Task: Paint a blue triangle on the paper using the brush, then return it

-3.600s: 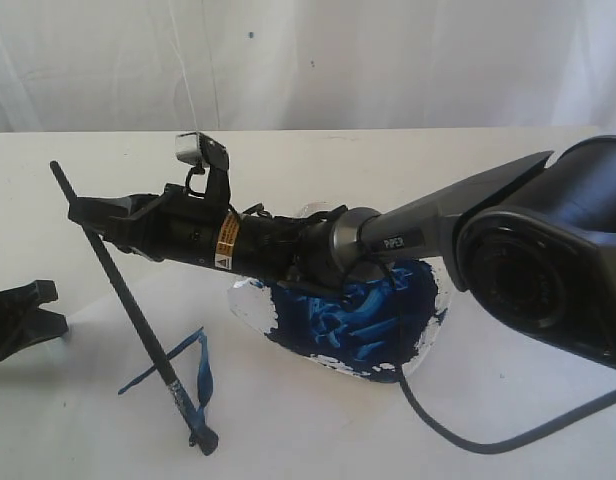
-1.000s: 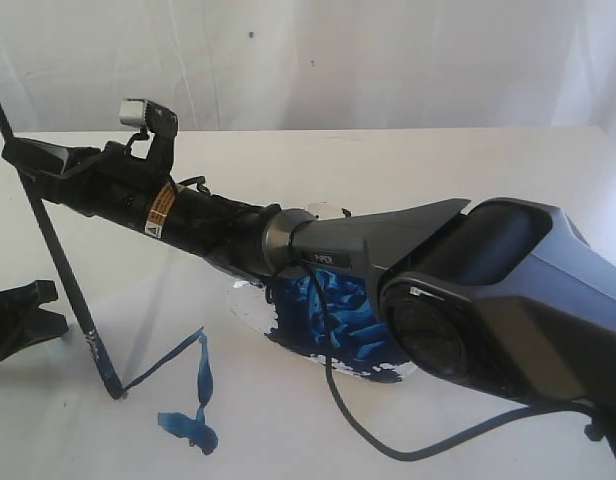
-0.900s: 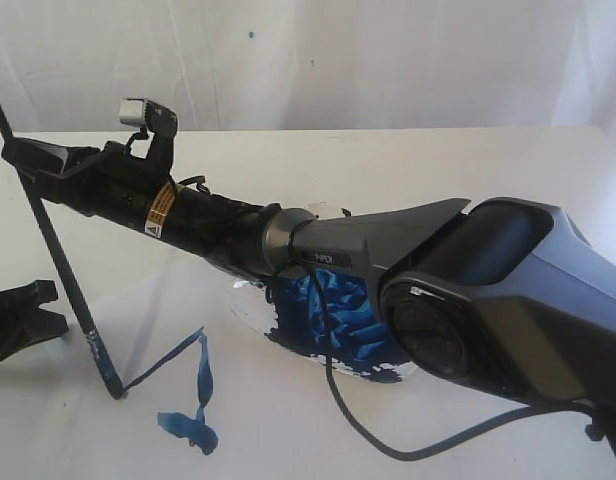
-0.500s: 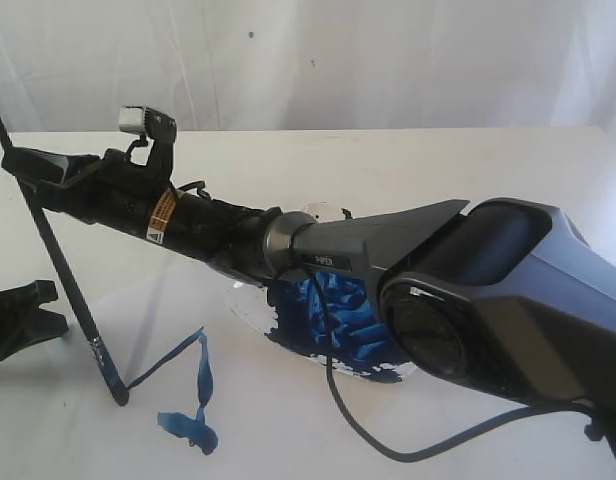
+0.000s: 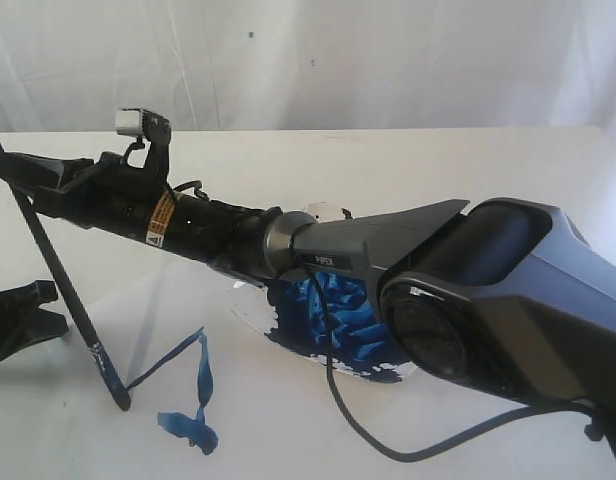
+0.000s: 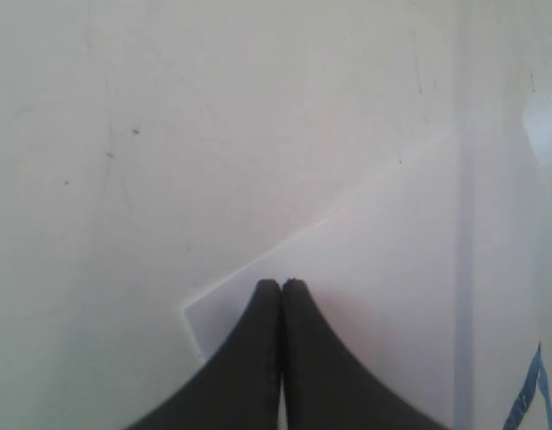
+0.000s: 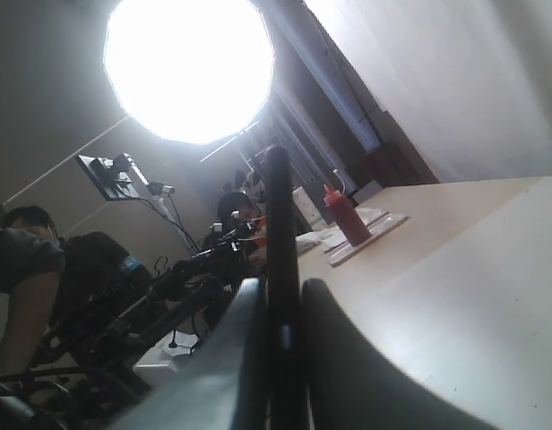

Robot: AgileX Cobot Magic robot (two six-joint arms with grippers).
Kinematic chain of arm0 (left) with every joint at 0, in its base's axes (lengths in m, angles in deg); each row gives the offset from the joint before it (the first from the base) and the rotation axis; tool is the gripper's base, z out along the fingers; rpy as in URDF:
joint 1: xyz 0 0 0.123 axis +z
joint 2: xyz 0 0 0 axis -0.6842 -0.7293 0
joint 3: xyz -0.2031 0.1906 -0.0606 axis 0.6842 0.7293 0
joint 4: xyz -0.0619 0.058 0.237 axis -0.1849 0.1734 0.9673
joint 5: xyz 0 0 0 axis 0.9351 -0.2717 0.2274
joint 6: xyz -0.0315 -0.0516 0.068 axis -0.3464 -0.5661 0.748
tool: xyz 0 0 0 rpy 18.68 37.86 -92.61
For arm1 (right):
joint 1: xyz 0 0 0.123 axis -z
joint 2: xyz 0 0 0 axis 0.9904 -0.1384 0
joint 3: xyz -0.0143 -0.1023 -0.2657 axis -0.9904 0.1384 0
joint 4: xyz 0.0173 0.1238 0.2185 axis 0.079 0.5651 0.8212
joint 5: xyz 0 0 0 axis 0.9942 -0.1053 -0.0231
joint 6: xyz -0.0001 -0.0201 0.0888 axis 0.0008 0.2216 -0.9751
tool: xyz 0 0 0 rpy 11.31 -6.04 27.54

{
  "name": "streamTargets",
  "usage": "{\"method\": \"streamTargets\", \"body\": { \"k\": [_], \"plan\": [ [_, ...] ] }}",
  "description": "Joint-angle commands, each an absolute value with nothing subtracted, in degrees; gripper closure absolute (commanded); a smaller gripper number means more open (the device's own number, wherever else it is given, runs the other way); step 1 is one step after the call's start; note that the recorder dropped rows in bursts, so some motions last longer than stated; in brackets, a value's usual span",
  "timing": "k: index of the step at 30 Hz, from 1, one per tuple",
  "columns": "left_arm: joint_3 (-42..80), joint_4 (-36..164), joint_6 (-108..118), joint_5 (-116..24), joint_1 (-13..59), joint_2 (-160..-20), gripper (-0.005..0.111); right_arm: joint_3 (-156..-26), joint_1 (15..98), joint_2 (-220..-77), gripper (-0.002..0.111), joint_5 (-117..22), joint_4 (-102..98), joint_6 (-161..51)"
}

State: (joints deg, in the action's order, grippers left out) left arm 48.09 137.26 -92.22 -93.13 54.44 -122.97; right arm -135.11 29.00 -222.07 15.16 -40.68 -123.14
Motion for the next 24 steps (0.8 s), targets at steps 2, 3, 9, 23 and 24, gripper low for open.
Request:
{"method": "streamTargets", "body": {
  "k": [2, 3, 9, 23, 24],
  "plan": [
    [48.23, 137.48, -91.84, -85.32, 54.43, -123.51, 0.107, -133.34, 29.06, -221.97, 0.108, 16.83, -41.52, -123.32],
    [48.23, 137.48, -91.84, -85.32, 54.43, -123.51, 0.107, -132.82, 29.15, -221.97, 0.108, 17.20, -41.42, -123.32],
    [48.23, 138.60, -85.35, -85.34, 54.43, -123.51, 0.107, -127.72, 29.55, -220.97, 0.108, 20.52, -41.14, -122.77],
    [48.23, 138.60, -78.17, -85.34, 54.43, -123.51, 0.107, -119.80, 30.74, -217.43, 0.108, 22.45, -42.96, -119.60],
    [48.23, 138.60, -78.17, -85.34, 54.43, -123.51, 0.107, -119.05, 30.84, -217.18, 0.108, 22.45, -42.96, -119.15]
  ]
}}
